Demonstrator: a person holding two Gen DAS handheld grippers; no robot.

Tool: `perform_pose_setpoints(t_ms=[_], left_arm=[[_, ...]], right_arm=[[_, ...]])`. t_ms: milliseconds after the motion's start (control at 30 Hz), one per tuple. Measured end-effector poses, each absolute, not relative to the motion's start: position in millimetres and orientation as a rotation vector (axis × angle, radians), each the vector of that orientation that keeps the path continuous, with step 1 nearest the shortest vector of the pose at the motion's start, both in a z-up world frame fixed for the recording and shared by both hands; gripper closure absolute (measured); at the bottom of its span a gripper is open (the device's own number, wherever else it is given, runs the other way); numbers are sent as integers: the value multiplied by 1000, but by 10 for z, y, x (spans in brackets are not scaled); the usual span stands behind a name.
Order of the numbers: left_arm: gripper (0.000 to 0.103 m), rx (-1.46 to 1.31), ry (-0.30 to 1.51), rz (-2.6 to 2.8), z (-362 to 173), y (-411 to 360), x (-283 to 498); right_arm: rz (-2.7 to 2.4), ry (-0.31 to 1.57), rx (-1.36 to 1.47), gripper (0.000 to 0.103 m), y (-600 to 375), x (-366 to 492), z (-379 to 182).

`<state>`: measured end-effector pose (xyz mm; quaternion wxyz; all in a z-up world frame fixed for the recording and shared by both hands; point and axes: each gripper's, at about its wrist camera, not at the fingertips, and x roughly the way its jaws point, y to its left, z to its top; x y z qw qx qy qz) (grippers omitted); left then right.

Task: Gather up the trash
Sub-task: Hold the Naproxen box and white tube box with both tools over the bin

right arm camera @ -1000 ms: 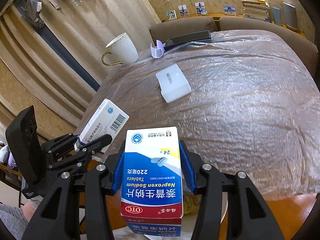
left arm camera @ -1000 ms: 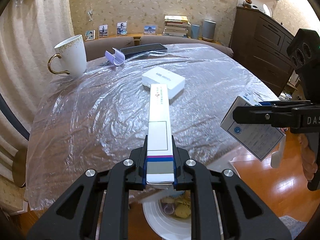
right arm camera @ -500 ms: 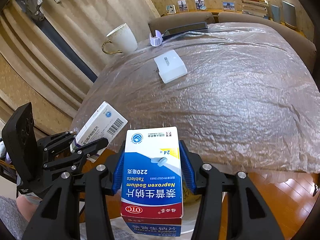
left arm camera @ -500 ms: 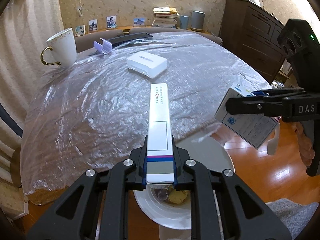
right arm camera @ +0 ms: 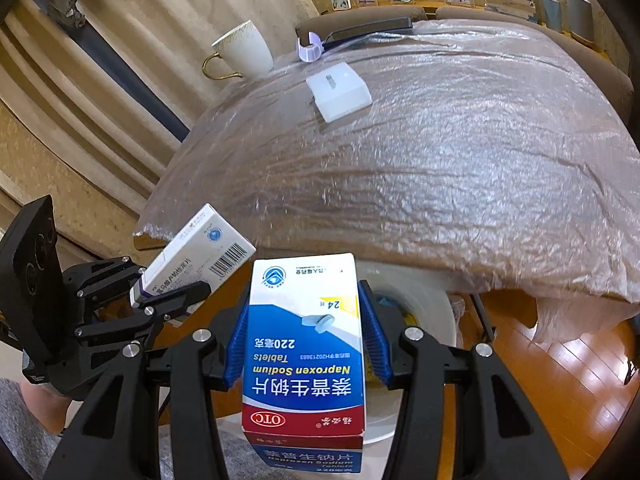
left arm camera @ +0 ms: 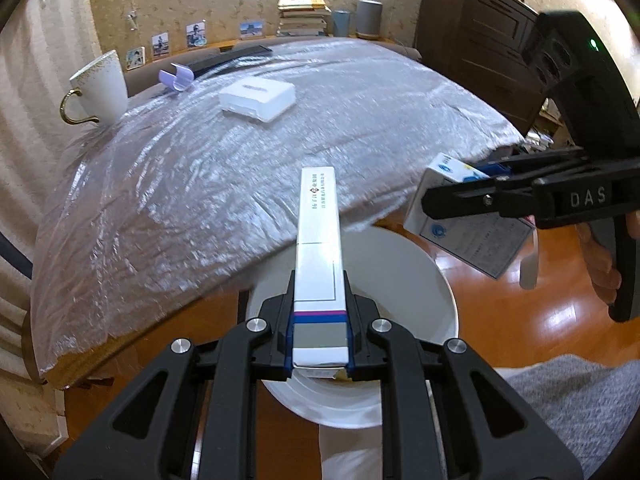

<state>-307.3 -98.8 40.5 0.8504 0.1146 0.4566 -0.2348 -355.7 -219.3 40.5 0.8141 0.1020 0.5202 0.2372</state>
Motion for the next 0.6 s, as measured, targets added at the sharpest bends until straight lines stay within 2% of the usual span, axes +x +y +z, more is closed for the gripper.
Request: perform_pose_setpoints(t_ms=[600], left_arm=[[84,248,1080,-486,-112,-1044,-3165]], right_arm=[[485,1194,153,55,-2087,-3673,10]])
